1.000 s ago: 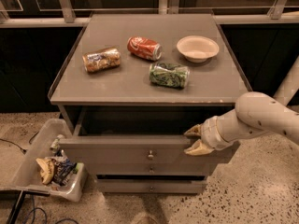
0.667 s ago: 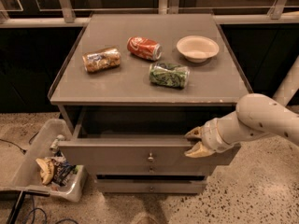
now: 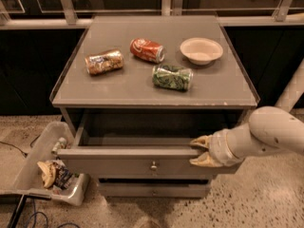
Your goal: Open top drawer
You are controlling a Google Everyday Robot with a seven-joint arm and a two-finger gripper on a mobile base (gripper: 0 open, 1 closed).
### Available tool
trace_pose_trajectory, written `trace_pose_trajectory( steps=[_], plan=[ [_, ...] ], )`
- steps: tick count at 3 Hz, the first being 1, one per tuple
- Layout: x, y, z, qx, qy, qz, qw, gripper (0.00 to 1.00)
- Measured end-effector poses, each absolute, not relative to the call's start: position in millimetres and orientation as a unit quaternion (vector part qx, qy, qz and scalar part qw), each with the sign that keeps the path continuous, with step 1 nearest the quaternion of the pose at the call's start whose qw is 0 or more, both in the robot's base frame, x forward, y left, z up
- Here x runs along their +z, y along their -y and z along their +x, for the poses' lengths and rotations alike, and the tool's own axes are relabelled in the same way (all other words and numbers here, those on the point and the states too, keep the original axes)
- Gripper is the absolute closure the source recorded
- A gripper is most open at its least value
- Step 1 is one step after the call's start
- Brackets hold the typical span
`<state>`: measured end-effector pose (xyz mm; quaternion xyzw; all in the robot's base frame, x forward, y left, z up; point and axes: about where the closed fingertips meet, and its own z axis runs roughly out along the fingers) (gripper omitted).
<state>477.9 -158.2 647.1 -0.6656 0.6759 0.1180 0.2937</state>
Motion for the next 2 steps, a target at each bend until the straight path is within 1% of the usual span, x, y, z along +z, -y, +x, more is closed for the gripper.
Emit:
trace_pose_trajectory(
  steps=[1,2],
  plan=[
    [647.1,158.2,477.8,0.118,-0.676,-0.666,0.294,1.0],
    [642.2,160.9,458.4,0.119,-0.682,-0.659,0.296,1.0]
  ],
)
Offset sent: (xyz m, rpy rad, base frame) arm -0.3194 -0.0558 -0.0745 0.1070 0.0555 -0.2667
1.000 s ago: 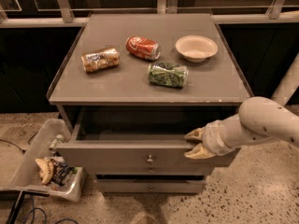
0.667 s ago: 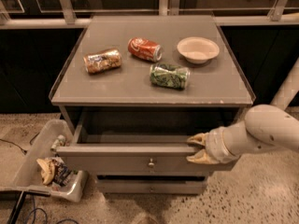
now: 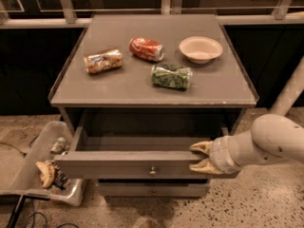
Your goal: Open top drawer
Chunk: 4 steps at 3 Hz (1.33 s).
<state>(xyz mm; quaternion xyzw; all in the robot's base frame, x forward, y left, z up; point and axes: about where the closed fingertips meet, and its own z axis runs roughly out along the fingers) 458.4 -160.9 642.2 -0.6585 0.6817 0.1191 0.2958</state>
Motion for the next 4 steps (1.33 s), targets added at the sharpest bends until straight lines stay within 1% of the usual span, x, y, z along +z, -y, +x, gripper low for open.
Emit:
trace_pose_trajectory(
  steps=[1,2,3,4],
  plan=[
    [642.2,160.9,458.4,0.119,-0.682,-0.659,0.296,0.81],
    [642.2,160.9,458.4,0.119,-0.682,-0.659,0.296,0.58],
    [642.2,160.9,458.4,0.119,-0.682,-0.659,0.296,0.61],
    [642.2,160.9,458.3,0.119,-0.682,-0.659,0.296,0.84]
  ],
)
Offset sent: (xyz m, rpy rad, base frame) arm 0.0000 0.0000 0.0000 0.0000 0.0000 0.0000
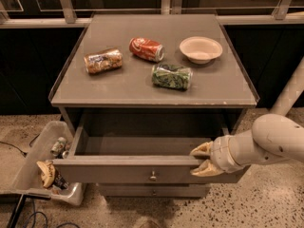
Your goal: Open top drawer
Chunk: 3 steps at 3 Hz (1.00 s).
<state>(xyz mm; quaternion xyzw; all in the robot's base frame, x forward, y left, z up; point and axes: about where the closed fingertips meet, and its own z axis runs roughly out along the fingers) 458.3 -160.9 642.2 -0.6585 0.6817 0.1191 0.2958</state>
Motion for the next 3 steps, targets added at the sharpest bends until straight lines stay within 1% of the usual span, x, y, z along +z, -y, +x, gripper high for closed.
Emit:
trace_pose_trajectory(
  steps=[1,3],
  plan=[
    [639.1,162.9,445.1,0.122,-0.682,-0.655,0.301,1.0],
    [639.4,162.7,438.7,0.121,-0.683,-0.653,0.303,1.0]
  ],
)
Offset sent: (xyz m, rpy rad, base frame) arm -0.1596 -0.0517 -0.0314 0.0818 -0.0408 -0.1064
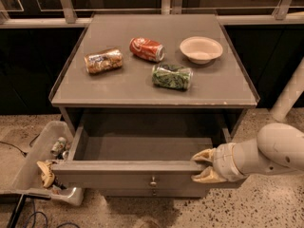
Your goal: Open top drawer
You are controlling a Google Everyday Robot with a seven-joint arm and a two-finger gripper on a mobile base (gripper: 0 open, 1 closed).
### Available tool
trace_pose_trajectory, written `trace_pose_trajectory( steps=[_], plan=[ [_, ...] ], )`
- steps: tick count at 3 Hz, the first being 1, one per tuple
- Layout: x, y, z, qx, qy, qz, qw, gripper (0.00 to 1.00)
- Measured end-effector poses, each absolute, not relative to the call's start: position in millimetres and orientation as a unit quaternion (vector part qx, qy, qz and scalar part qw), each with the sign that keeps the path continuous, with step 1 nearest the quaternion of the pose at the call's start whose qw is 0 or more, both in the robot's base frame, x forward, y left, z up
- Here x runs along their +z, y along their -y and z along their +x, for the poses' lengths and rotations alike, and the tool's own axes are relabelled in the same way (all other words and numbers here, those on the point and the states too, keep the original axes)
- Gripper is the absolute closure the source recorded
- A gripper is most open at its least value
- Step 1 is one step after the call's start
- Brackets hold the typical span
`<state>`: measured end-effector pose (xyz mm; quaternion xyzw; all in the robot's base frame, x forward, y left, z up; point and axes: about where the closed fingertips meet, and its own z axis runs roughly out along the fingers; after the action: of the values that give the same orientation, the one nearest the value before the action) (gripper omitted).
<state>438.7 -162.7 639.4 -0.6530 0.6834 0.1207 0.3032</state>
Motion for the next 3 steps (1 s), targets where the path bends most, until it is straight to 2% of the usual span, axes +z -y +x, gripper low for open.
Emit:
trace_pose_trajectory(
  steps=[2,3],
  plan=[
    [642.1,162.0,412.9,0.112,-0.686,-0.645,0.317,1.0],
    [643.7,161.8,412.2,0.112,-0.686,-0.645,0.317,0.81]
  ],
)
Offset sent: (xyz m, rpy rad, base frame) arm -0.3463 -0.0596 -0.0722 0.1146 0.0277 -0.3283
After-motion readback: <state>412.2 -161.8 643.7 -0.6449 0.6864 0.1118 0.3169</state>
